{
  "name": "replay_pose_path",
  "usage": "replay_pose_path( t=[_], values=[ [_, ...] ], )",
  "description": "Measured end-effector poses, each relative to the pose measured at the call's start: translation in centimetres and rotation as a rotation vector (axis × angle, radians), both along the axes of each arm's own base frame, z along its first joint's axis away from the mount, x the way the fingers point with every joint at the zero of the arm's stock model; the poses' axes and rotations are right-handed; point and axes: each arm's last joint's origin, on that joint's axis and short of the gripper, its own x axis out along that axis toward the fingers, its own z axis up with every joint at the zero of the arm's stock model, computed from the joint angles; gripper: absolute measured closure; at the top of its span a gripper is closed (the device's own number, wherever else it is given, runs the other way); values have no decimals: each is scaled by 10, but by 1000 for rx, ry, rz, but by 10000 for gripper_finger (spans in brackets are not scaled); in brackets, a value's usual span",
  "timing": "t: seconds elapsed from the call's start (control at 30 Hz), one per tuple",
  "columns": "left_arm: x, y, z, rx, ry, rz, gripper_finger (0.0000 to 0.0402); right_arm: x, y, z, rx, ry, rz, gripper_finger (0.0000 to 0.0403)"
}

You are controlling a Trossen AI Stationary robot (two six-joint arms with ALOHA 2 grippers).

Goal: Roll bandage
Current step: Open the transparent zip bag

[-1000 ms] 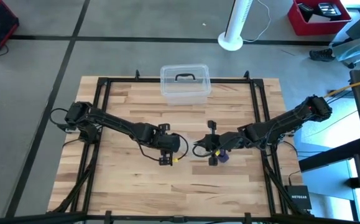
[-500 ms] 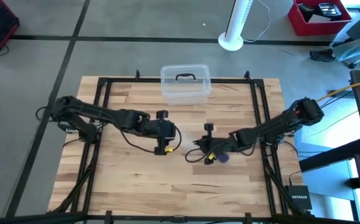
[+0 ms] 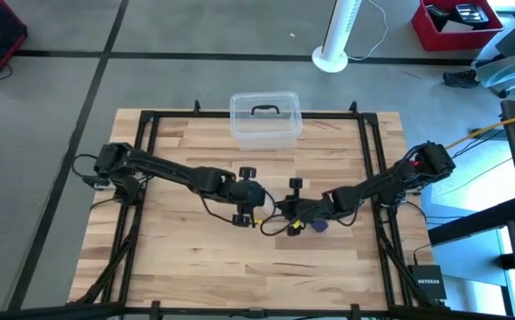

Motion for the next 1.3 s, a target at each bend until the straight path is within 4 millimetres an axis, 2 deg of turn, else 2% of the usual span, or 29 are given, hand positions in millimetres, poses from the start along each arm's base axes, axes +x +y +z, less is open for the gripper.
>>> replay_pose_path(
  t=[0.2, 0.57, 0.8, 1.0, 1.3],
  values=[
    [9, 0, -20, 28, 53, -27, 247, 0, 0, 0, 12, 2, 12, 400],
    [15, 32, -19, 55, 23, 31, 247, 0, 1, 0, 36, 2, 30, 400],
    [7, 12, -3, 7, -12, -90, 247, 0, 1, -1, 43, 5, 13, 400],
    [-9, 16, -39, -29, -11, -25, 247, 0, 1, -1, 41, 9, 12, 400],
    [-14, 17, -44, 73, -87, 9, 247, 0, 1, 0, 42, 1, 13, 400]
  ],
)
